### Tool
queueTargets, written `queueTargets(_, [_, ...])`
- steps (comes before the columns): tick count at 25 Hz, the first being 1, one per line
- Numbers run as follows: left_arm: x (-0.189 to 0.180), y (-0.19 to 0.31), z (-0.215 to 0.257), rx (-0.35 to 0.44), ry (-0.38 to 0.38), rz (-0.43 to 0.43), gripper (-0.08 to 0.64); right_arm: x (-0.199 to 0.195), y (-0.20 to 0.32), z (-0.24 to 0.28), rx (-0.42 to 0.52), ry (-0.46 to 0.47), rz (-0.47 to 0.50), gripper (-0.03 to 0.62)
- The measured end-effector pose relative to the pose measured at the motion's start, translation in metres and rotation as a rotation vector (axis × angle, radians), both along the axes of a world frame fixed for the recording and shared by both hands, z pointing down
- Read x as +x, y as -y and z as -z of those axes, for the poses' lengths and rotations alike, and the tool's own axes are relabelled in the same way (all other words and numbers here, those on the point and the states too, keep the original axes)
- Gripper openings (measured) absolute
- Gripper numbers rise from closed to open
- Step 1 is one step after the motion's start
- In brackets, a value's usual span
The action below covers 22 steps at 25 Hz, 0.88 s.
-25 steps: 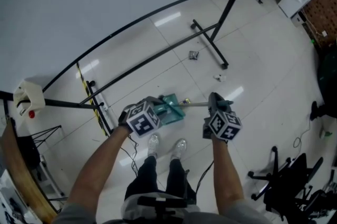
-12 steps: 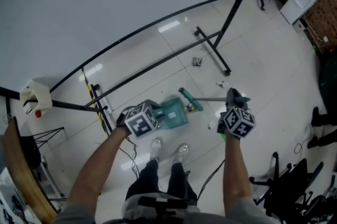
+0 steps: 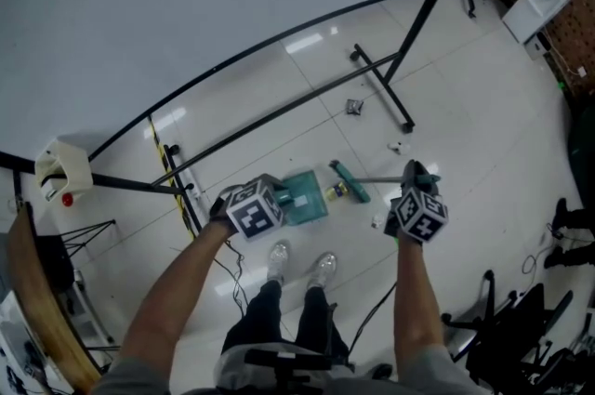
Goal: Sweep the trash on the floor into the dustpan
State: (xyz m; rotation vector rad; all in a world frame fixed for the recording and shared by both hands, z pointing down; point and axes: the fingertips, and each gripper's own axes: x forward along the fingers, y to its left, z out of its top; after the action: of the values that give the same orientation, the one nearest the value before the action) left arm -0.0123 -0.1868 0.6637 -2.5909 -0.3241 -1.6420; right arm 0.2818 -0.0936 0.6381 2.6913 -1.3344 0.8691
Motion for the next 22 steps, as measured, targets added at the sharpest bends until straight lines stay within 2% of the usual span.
queueTargets(6, [0.02, -0.002, -0.002, -0.014, -0.043, 0.017, 0.121, -0.015, 0.005, -0.015, 0.014, 0.064, 0.002, 0.052])
queueTargets(11, [0.026, -0.002, -0.002, -0.023, -0.054, 0.013, 0.12, -0.048, 0.017, -0.023, 0.101, 0.138, 0.043, 0.054])
queueTargets(15, [0.024, 0.005, -0.008, -0.022, -0.055, 0.019, 0.121, -0.055, 0.021, -0.005, 0.124, 0.11, 0.071, 0.044])
queueTargets(22, [0.019, 0.011, -0.014, -0.025, -0.05, 0.03, 0.121, -0.013, 0.022, 0.053, 0.174, 0.004, 0.048, 0.044])
